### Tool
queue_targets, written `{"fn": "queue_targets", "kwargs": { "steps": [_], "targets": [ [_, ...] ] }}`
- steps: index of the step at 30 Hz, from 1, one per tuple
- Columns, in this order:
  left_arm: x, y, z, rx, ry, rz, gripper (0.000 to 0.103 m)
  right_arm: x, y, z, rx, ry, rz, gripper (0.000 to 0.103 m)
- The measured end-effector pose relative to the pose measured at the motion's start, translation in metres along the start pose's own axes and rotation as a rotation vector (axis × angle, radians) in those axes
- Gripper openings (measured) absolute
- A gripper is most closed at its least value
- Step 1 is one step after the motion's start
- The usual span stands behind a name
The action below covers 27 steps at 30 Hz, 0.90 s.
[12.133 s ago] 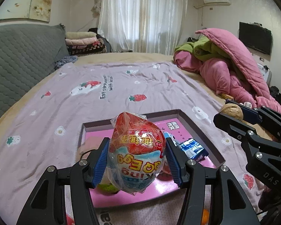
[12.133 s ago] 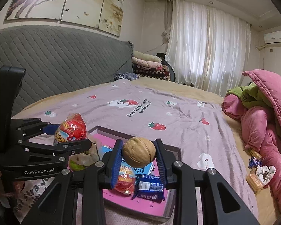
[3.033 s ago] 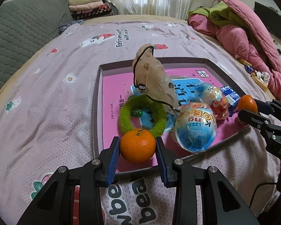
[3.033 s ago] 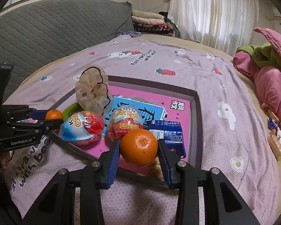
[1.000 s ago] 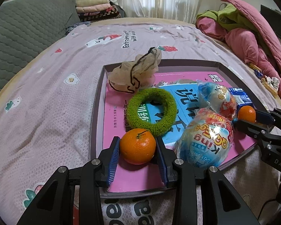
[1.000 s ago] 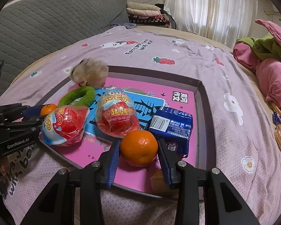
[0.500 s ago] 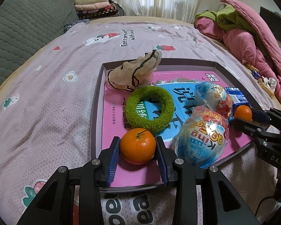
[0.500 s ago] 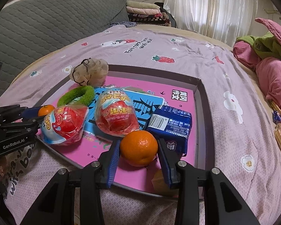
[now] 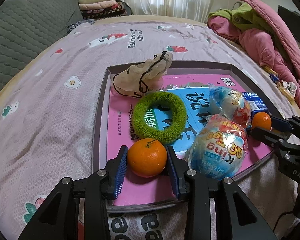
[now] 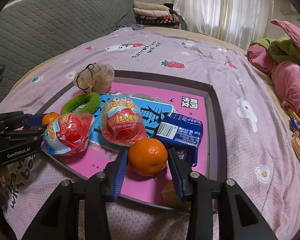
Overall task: Organize objects
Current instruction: 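Lower the oranges onto the pink book and open both grippers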
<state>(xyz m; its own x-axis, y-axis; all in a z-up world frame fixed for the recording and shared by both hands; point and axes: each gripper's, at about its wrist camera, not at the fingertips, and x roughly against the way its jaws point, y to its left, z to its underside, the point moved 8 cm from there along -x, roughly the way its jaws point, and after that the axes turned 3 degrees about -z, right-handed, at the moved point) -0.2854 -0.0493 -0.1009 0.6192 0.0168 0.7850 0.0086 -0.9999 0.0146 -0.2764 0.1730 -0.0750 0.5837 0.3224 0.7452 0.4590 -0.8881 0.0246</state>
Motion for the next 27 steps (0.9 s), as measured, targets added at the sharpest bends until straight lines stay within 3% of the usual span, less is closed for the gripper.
{"fn": "queue_targets", "kwargs": {
  "steps": [19, 27],
  "targets": [
    [0.014, 0.002, -0.002, -0.001, -0.040, -0.013, 0.048, 0.003, -0.001, 0.000, -0.003, -0.005, 0.004, 0.047],
    [0.022, 0.001, -0.003, -0.005, -0.056, -0.012, 0.056, 0.006, -0.002, -0.001, -0.008, -0.013, 0.011, 0.050]
  ]
}}
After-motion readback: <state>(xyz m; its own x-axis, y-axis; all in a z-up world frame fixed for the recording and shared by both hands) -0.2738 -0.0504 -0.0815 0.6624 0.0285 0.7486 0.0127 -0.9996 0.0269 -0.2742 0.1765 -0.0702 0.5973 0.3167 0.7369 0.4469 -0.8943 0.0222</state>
